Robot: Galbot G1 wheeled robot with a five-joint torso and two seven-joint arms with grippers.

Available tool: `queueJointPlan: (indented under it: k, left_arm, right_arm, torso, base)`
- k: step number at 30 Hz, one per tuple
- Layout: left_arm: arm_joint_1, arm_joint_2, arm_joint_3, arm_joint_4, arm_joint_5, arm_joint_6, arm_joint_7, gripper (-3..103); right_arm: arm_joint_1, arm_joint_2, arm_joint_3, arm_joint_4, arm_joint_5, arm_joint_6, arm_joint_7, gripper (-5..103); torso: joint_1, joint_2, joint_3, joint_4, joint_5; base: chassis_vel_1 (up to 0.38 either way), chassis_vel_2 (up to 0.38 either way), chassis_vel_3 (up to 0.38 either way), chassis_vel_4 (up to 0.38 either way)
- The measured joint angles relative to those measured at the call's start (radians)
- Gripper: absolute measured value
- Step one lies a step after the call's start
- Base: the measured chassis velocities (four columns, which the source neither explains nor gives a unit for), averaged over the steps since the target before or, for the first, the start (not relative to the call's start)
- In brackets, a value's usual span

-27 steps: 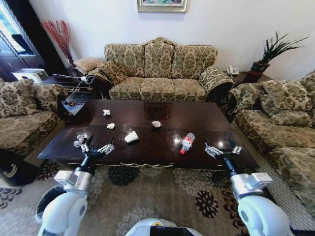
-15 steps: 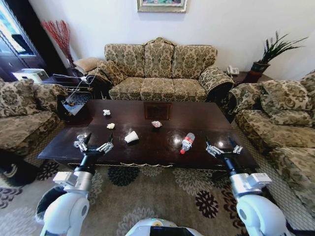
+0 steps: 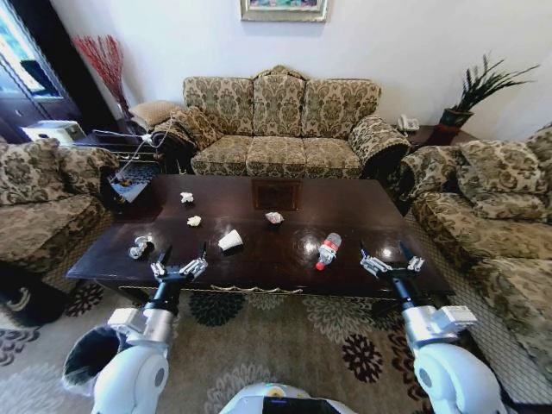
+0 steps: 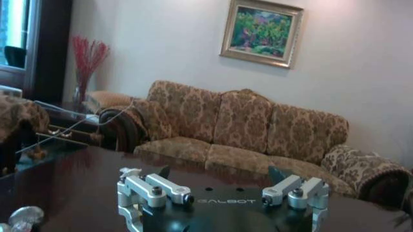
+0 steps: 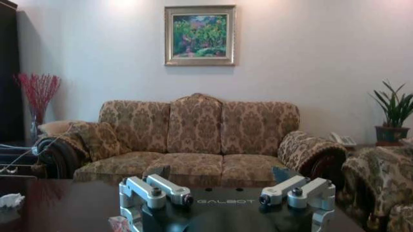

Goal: Move to the front of the table and place the trash on the table into the trash bin.

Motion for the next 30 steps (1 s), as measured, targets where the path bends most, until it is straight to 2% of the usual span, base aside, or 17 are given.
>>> queueJointPlan:
  k: [7,19,22,30]
  left_arm:
    - [0.001,-0.002,-0.003,0.006,-0.003,-0.004,-0.003,100]
    - [0.017,-0.003,-0.017,-0.004,-0.003,-0.001,0.004,100]
    - [0.024,-0.009,-0.017,-0.005,-0.003,-0.004,0.009,100]
    - [0.021,-0.002,-0.017,0.012,-0.001,-0.014,0.009,100]
  right_arm:
    - [-0.003,0.002,-0.001,0.0,0.004,0.005,-0.001,100]
    - [-0.028,0.02,0.006,-0.01,0.011,0.065,-0.014,100]
    - [-0.044,0.024,0.011,-0.01,-0.008,0.071,-0.053,100]
    - [-0.039,0.041,0.003,-0.016,-0.017,0.078,-0.057,100]
  torso:
    - [0.0,0.0,0.0,0.0,0.0]
    - [-0.001,0.001,-0.001,-0.0002,-0.0001]
    - [-0.001,0.001,0.0,-0.0002,0.0002]
    - [0.001,0.0,0.0,0.0,-0.0002]
  base:
    - [0.072,-0.061,-0.075,0.096]
    - [0.152,-0.226,-0.156,0.218]
    - [0.022,-0.058,-0.041,0.031]
    - [0.005,0.063,0.005,-0.06]
